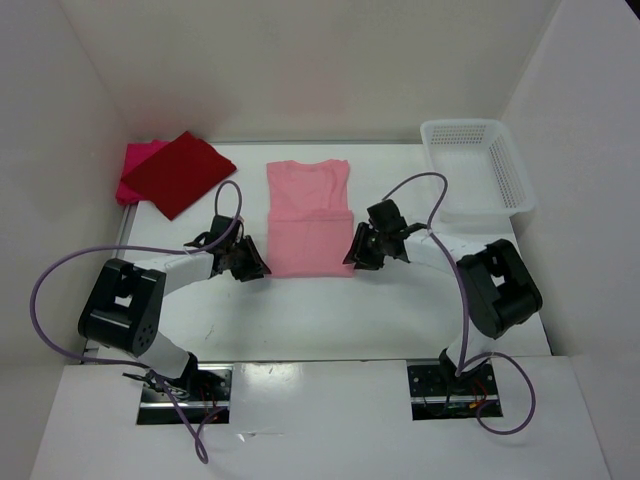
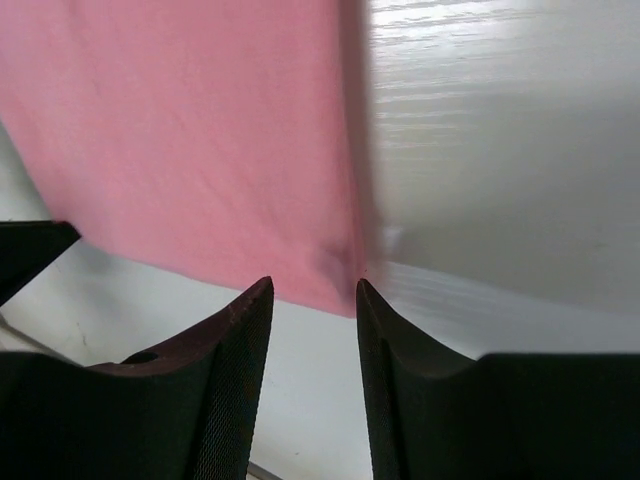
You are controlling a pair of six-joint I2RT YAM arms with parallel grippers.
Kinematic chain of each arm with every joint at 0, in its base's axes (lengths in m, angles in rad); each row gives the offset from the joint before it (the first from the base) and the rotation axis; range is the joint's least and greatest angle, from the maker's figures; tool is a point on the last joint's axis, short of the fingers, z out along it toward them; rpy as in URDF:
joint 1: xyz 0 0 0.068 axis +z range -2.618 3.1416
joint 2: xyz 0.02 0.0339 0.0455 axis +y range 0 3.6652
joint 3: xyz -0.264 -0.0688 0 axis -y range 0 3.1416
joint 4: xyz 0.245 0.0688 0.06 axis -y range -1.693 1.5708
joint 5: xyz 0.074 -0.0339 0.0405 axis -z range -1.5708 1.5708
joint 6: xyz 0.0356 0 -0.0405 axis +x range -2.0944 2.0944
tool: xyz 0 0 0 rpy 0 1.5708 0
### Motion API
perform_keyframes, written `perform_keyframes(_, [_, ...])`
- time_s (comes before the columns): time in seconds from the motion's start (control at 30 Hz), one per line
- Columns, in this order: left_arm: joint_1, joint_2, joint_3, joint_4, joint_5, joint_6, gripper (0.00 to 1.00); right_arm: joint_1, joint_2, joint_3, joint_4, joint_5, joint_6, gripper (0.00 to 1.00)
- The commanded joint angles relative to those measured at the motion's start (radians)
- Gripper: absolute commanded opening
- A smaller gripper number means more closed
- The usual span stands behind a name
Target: Fold and stack the t-shirts
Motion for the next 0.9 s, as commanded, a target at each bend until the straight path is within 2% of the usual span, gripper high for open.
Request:
perform_keyframes(0.0, [0.008, 0.009, -0.016, 0.012, -0.028, 0.019, 0.35, -0.008, -0.034, -0.035, -0.046, 0.072, 0.026, 0.45])
perform_keyframes(0.2, [0.008, 0.018, -0.007, 0.022, -0.019, 0.009, 0.31, -0.008, -0.024, -0.09, -0.007, 0.062, 0.049, 0.46])
perform_keyframes(0.23, [0.008, 0.018, -0.007, 0.022, -0.019, 0.009, 0.3, -0.008, -0.014, -0.099, 0.004, 0.062, 0.049, 0.42])
perform_keyframes(0.3, [0.008, 0.031, -0.007, 0.031, -0.008, 0.009, 0.26, -0.008, -0.002, -0.099, 0.016, 0.043, 0.049, 0.41])
perform_keyframes(0.4, [0.008, 0.051, -0.007, 0.042, 0.002, 0.009, 0.22, -0.008, 0.008, -0.099, 0.036, 0.019, 0.049, 0.3])
perform_keyframes(0.43, [0.008, 0.063, -0.007, 0.042, 0.015, 0.009, 0.19, -0.008, 0.017, -0.099, 0.047, 0.019, 0.049, 0.23])
perform_keyframes(0.53, [0.008, 0.072, -0.007, 0.031, 0.015, 0.019, 0.09, -0.008, 0.026, -0.099, 0.047, -0.003, 0.058, 0.1])
perform_keyframes(0.57, [0.008, 0.072, -0.007, 0.031, 0.015, 0.029, 0.03, -0.008, 0.026, -0.099, 0.047, -0.003, 0.058, 0.07])
perform_keyframes(0.63, [0.008, 0.063, -0.007, 0.005, 0.024, 0.041, 0.0, -0.008, -0.003, -0.099, 0.035, -0.003, 0.058, 0.02])
perform_keyframes(0.87, [0.008, -0.112, -0.086, -0.115, 0.065, 0.052, 0.0, -0.008, -0.204, -0.239, -0.046, -0.014, 0.11, 0.0])
